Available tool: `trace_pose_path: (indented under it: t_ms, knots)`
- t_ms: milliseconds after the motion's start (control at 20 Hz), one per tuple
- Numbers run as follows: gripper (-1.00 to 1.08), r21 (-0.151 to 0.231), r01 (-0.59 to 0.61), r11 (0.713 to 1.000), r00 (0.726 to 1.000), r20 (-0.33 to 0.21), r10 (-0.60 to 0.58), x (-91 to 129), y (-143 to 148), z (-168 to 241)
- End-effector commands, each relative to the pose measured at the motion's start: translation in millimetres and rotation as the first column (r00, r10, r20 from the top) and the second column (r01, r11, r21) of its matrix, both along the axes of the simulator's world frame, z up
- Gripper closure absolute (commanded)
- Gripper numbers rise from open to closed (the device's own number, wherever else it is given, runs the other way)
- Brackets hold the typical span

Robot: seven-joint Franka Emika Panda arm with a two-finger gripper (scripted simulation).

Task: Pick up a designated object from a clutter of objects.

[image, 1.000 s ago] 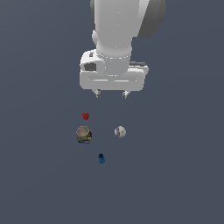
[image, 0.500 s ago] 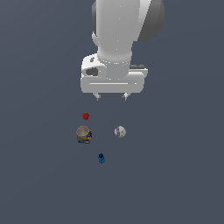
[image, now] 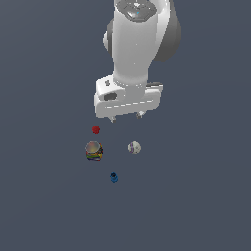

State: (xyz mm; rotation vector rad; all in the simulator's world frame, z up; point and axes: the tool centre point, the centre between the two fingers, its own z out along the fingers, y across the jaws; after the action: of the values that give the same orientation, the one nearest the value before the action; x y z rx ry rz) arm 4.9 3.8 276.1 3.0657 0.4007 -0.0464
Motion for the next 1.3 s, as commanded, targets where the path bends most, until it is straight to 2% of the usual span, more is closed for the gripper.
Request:
trace_pose_path:
  t_ms: [0,300,600,900,1250]
  knots:
    - [-0.92,0.001,-0.069,0.998,0.998,-0.002,0.069,1.4,1.9,-11.5]
    - [-0.92,0.007,-0.235,0.972,0.972,-0.007,0.235,3.6,6.9,-39.5]
    - [-0.92,0.015,-0.395,0.919,0.919,-0.010,0.395,4.1,12.2,-67.1]
    - [-0.92,0.024,-0.544,0.839,0.839,-0.009,0.544,2.8,17.9,-94.3]
    - [-0.92,0.035,-0.697,0.716,0.716,-0.005,0.698,-0.9,25.2,-125.4]
